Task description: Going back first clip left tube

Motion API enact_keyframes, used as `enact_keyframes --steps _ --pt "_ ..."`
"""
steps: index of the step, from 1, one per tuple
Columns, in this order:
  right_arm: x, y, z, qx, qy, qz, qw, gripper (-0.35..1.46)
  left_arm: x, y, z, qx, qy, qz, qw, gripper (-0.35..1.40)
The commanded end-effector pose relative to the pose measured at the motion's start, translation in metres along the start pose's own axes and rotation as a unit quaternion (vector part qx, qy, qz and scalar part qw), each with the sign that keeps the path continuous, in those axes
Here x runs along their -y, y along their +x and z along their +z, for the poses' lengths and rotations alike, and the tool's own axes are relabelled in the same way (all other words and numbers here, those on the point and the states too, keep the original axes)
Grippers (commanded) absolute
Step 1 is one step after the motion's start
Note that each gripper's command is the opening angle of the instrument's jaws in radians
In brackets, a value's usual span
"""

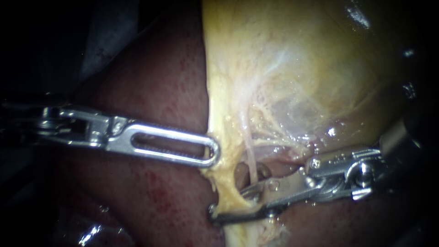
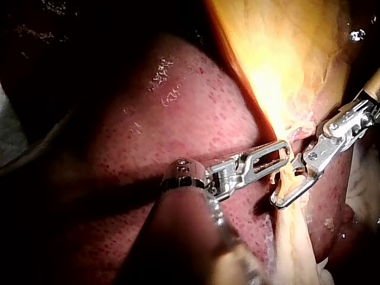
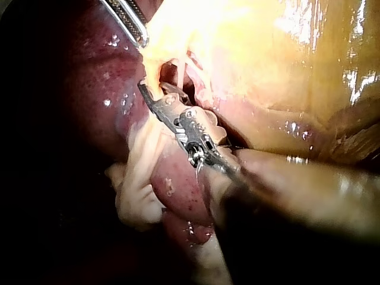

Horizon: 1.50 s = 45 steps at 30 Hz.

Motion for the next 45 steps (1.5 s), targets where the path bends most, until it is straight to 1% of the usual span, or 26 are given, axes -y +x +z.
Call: enact_keyframes --steps 1,18,20,21,23,25,29,30,36,38,41,45 --pt "0.0 0.0 0.0 0.0 0.0 0.0 1.0 -0.19 0.0 0.0 0.0 0.0 0.0 0.0 1.0 -0.35" --pt "0.0 -0.0001 0.0001 0.001 0.001 -0.001 1.0 -0.19 0.0 0.0 0.0 0.0 0.0 0.0 1.0 -0.35" --pt "0.0 -0.0001 0.0001 0.001 0.001 -0.001 1.0 -0.17 0.0 0.0 0.0 0.0 0.0 0.0 1.0 -0.35" --pt "0.0 -0.0001 0.0001 0.001 0.001 -0.001 1.0 -0.1 0.0 0.0 0.0 0.0 0.0 0.0 1.0 -0.35" --pt "0.0 -0.0001 0.0002 0.001 0.001 -0.001 1.0 0.0 0.0 0.0 0.0 0.0 0.0 0.0 1.0 -0.35" --pt "-0.0001 -0.0001 0.0002 0.001 0.001 -0.001 1.0 0.15 0.0 0.0 0.0 0.0 0.0 0.0 1.0 -0.35" --pt "-0.0002 0.0 0.0003 -0.001 -0.004 -0.001 1.0 0.32 0.0 0.0 0.0 0.0 0.0 0.0 1.0 -0.35" --pt "-0.0003 0.0 0.0003 -0.002 -0.005 -0.006 1.0 0.37 0.0 0.0 0.0 0.0 0.0 0.0 1.0 -0.35" --pt "-0.0003 0.0001 0.0004 -0.002 -0.007 -0.021 0.9998 0.44 0.0 0.0 0.0 0.0 0.0 0.0 1.0 -0.35" --pt "-0.0003 0.0001 0.0003 -0.002 -0.008 -0.033 0.9994 0.46 0.0 0.0001 0.0 0.0 0.0 0.0 1.0 -0.35" --pt "-0.0003 0.0003 0.0001 -0.002 -0.01 -0.05 0.9987 0.48 0.0 0.0001 0.0 0.0 0.0 0.0 1.0 -0.35" --pt "-0.0003 0.0006 -0.0002 -0.003 -0.012 -0.06 0.9981 0.49 0.0 0.0001 0.0 0.0 0.0 0.0 1.0 -0.35"
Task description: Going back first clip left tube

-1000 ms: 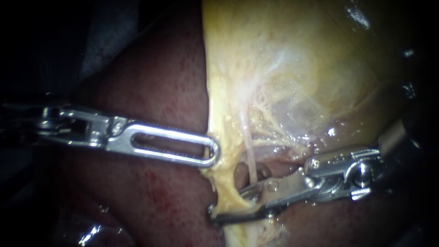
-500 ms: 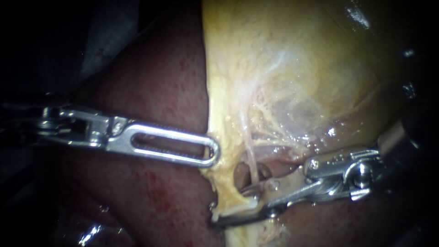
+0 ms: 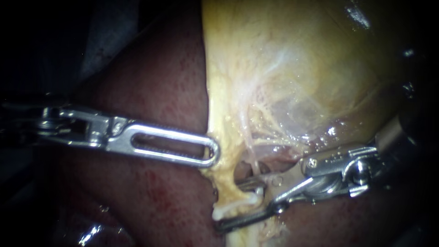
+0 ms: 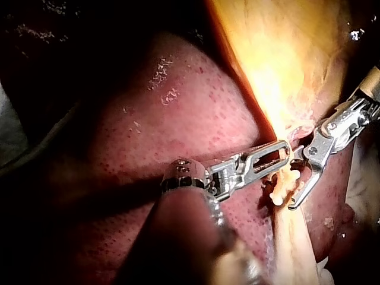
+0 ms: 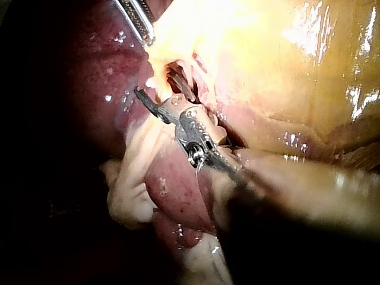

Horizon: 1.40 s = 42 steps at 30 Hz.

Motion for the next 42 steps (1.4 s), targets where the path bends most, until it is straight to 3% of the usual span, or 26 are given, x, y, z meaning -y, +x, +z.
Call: enact_keyframes --steps 1,8,21,28,36,42 --pt "0.0 0.0002 -0.0003 -0.001 -0.002 -0.002 1.0 0.49 0.0 0.0 0.0 0.0 0.0 0.0 1.0 -0.35" --pt "-0.0002 0.0017 -0.0023 -0.007 -0.013 -0.015 0.9998 0.49 -0.0002 0.0001 0.0 0.0 0.0 0.0 1.0 -0.35" --pt "0.0004 0.0027 -0.0077 -0.014 -0.019 -0.015 0.9996 0.47 -0.0015 0.0 -0.0001 -0.001 0.0 0.002 1.0 -0.35" --pt "0.0011 0.004 -0.0124 -0.022 -0.03 -0.017 0.9992 0.45 -0.0019 0.0 0.0 0.0 0.0 0.005 1.0 -0.35" --pt "0.0005 0.006 -0.018 -0.031 -0.052 -0.034 0.9976 0.45 -0.0021 0.0 0.0002 0.001 0.0 0.005 1.0 -0.35" --pt "0.0004 0.0063 -0.0192 -0.032 -0.059 -0.036 0.9971 0.46 -0.0024 0.0001 0.0004 0.001 -0.001 0.006 1.0 -0.35"
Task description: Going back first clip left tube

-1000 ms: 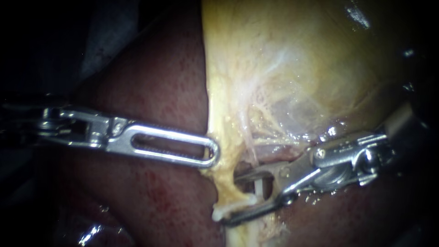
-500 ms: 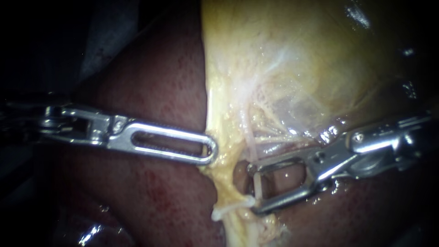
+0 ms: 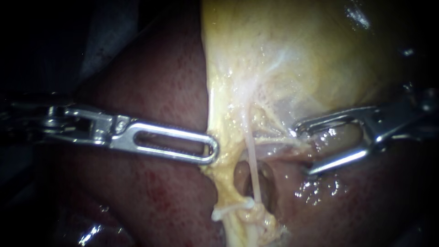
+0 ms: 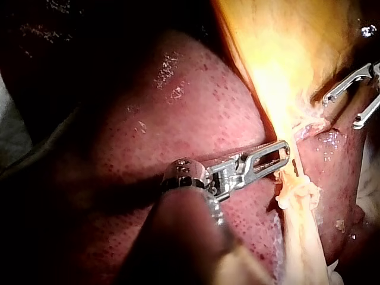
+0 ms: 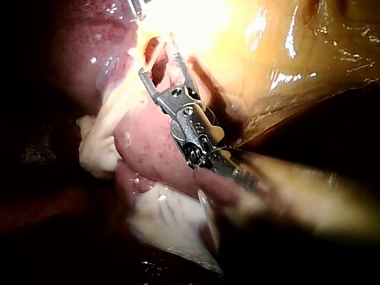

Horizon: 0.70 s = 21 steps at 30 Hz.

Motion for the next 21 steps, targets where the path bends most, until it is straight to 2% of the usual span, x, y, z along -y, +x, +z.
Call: enact_keyframes --steps 1,6,13,21 --pt "0.0 -0.0001 0.0001 0.0 0.0 0.0 1.0 0.46 -0.0001 0.0 0.0 0.0 -0.001 -0.003 1.0 -0.35" --pt "0.0001 -0.0002 0.0002 0.0 0.0 -0.001 1.0 0.46 -0.0005 0.0002 0.0006 0.0 -0.003 -0.002 1.0 -0.35" --pt "0.0001 -0.0002 0.0003 0.0 0.0 -0.001 1.0 0.45 -0.0017 0.0002 0.0023 -0.001 -0.012 0.0 0.9999 -0.35" --pt "0.0002 -0.0002 0.0004 0.0 -0.001 -0.001 1.0 0.45 -0.0041 0.0003 0.0043 -0.007 -0.021 0.004 0.9998 -0.35"
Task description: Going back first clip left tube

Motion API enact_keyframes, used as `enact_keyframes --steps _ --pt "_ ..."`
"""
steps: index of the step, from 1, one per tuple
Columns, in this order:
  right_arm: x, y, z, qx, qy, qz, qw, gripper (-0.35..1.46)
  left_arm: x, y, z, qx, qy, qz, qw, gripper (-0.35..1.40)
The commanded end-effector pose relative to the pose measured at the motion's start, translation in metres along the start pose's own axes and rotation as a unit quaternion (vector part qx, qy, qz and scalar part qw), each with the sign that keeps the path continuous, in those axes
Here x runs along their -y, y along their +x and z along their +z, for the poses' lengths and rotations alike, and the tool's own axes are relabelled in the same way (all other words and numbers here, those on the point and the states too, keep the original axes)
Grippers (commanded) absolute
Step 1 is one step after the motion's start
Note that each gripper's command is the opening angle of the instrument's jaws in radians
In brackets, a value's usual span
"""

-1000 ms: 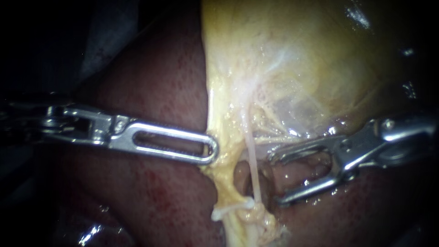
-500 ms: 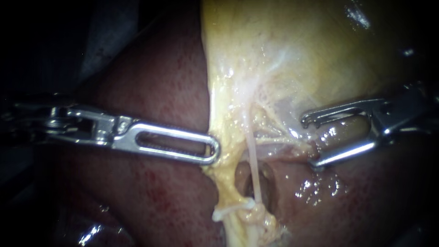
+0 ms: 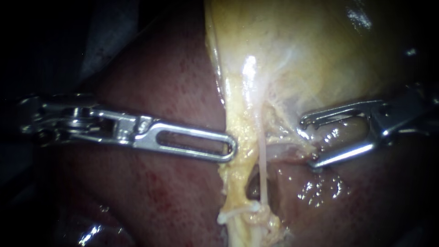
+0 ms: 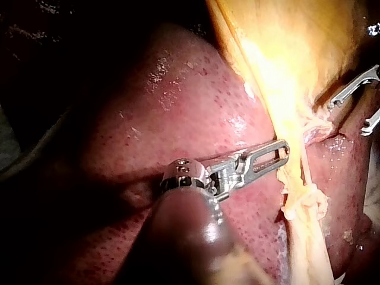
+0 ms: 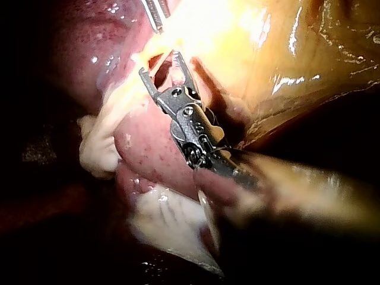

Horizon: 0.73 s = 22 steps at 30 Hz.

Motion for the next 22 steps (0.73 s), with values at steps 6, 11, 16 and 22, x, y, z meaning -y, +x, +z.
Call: enact_keyframes --steps 6,11,16,22 --pt "0.0 0.0 0.0 0.0 0.0 0.0 1.0 0.45 -0.0002 0.0 0.0001 0.0 0.0 -0.003 1.0 -0.35" --pt "0.0 0.0 0.0 0.0 0.0 0.0 1.0 0.45 -0.0002 0.0 0.0001 0.0 0.0 -0.003 1.0 -0.35" --pt "0.0 0.0 0.0 0.0 0.0 0.0 1.0 0.45 -0.0002 0.0 0.0 -0.001 0.0 -0.003 1.0 -0.35" --pt "0.0001 0.0 0.0 0.0 0.0 0.0 1.0 0.46 -0.0003 0.0 0.0 -0.002 -0.001 -0.003 1.0 -0.35"
